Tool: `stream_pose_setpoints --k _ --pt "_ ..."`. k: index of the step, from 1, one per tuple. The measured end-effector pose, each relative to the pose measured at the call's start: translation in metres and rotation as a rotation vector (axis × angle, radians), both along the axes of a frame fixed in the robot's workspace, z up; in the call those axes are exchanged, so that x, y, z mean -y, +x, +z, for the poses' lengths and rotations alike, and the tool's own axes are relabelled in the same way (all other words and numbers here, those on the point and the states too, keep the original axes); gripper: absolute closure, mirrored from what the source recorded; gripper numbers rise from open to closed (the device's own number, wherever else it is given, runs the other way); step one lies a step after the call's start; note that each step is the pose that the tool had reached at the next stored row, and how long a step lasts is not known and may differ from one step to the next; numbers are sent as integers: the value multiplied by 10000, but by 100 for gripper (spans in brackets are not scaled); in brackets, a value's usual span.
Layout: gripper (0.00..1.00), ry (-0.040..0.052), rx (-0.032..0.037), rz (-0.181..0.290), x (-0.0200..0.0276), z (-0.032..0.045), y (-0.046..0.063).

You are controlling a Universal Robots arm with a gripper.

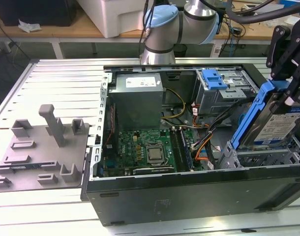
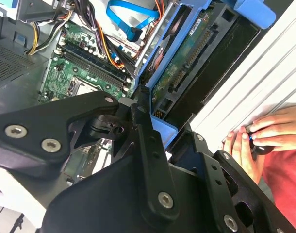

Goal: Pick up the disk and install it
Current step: 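Insert the disk into the insertion slot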

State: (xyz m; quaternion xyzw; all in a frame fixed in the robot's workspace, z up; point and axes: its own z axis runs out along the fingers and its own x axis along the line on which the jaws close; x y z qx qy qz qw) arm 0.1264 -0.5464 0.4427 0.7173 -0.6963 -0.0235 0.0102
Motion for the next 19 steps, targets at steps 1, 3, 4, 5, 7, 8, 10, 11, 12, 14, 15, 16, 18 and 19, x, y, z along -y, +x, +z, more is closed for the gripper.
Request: stream_pose_setpoints --k 1,3,4,5,7,8,10,11,12,14,15,16,18,19 --pt "63 0 0 1 0 -2 0" --pt "63 0 0 5 0 -7 0" --pt "63 0 0 6 0 -9 0" --pt "63 -1 0 7 0 -11 0" --pt "63 1 -1 10 0 -17 0" --pt "63 0 0 12 0 -20 0" --pt "63 0 0 15 0 -25 0" --pt "63 1 0 16 0 -28 0" --pt "63 0 0 18 0 -33 0" --pt "63 0 0 21 0 -42 0" --pt "63 0 0 23 0 -44 0" --pt "63 0 0 25 0 -48 0" --pt "63 0 0 30 0 -57 0" --pt "63 1 0 31 0 -60 0"
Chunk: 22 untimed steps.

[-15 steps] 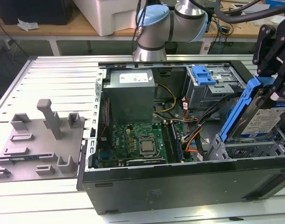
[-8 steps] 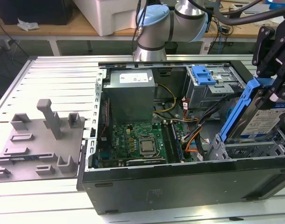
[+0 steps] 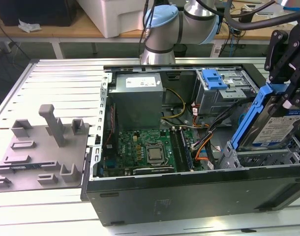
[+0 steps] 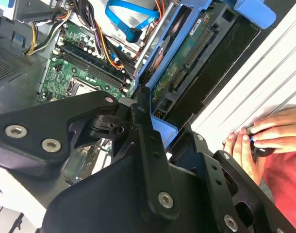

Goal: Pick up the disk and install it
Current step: 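Insert the disk into the insertion slot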

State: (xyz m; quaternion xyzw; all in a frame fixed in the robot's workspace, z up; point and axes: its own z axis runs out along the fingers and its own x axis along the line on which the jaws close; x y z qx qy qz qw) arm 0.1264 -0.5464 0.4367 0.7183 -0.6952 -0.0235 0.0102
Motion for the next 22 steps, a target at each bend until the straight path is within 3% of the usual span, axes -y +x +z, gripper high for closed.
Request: stream_pose_setpoints --k 22 --pt "63 -1 0 22 0 -91 0"
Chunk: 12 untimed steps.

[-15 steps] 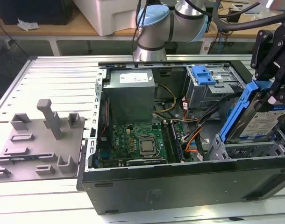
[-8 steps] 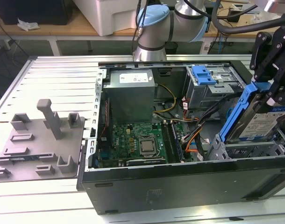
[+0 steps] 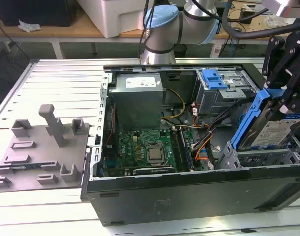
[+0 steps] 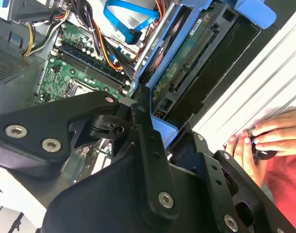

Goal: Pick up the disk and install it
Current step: 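Insert the disk into the insertion slot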

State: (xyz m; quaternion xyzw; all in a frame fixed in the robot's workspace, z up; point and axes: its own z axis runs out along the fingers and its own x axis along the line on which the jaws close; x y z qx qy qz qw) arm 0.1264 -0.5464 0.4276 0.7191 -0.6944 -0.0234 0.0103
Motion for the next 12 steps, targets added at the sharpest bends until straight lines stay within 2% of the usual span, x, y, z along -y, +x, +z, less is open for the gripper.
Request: stream_pose_setpoints --k 12 --pt "63 1 0 15 0 -72 0"
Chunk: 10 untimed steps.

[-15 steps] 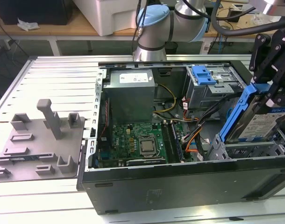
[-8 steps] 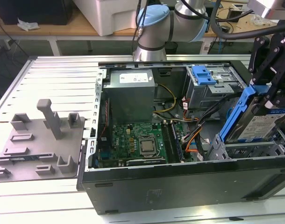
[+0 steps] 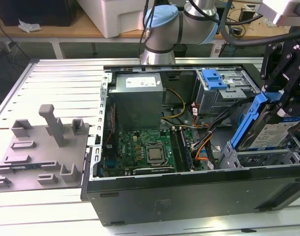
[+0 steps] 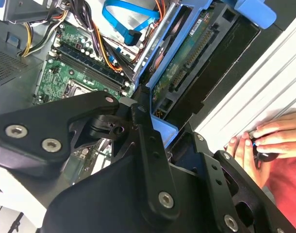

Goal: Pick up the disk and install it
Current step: 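Insert the disk into the insertion slot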

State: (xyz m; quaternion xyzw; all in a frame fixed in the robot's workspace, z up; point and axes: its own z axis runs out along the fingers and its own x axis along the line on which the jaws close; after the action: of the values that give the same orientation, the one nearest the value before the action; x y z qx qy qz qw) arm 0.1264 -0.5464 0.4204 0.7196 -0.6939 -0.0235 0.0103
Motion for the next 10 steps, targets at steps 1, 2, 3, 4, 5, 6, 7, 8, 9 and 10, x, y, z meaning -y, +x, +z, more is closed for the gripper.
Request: stream_pose_setpoints --k 1,2,3,4,5,6,7,8,9,10 --pt "63 0 0 1 0 -5 0" --pt "63 0 0 1 0 -10 0" --pt "63 0 0 3 0 -19 0" --pt "63 0 0 4 0 -24 0" --pt "63 0 0 4 0 -30 0" --pt "63 0 0 6 0 -37 0" --pt "63 -1 0 8 0 -46 0" --pt "63 0 0 9 0 -52 0" --pt "63 0 0 10 0 -56 0" --pt "63 -1 0 12 0 -66 0"
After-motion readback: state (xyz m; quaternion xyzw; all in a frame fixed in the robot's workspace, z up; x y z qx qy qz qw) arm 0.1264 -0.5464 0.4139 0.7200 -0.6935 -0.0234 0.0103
